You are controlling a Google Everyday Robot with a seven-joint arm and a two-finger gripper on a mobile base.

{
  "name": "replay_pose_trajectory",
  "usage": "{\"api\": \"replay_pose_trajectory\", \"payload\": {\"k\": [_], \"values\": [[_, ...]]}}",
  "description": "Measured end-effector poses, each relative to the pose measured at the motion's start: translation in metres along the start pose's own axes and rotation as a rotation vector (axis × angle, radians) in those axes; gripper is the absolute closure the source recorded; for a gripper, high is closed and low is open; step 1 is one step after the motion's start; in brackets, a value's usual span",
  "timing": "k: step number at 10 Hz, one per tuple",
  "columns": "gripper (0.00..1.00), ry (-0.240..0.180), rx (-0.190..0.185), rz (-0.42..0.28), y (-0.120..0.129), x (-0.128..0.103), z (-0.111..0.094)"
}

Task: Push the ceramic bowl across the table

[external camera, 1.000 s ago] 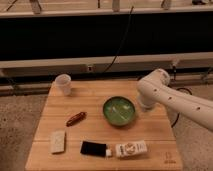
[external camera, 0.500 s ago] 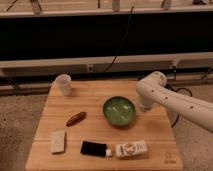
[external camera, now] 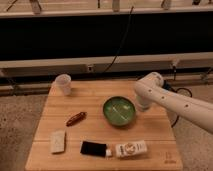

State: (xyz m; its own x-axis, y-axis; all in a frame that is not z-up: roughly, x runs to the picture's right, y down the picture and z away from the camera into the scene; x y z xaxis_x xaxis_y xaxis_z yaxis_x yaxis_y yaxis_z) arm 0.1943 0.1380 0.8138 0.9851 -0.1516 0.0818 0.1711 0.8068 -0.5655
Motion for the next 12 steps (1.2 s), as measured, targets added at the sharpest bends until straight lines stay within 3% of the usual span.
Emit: {"api": "replay_pose_trajectory", "payload": {"k": [4,8,11,12], "values": [[0.99,-0.014,-0.013,-0.093,-0.015,-0.053,0.006],[0.99,-0.012,-0.029,-0.152,-0.014,-0.057,0.009],[0.99,-0.017,-0.04,-0.197,-0.021,-0.092,0.014],[0.99,-0.016,-0.046,-0.213,-0.021,-0.094,0.015]]}}
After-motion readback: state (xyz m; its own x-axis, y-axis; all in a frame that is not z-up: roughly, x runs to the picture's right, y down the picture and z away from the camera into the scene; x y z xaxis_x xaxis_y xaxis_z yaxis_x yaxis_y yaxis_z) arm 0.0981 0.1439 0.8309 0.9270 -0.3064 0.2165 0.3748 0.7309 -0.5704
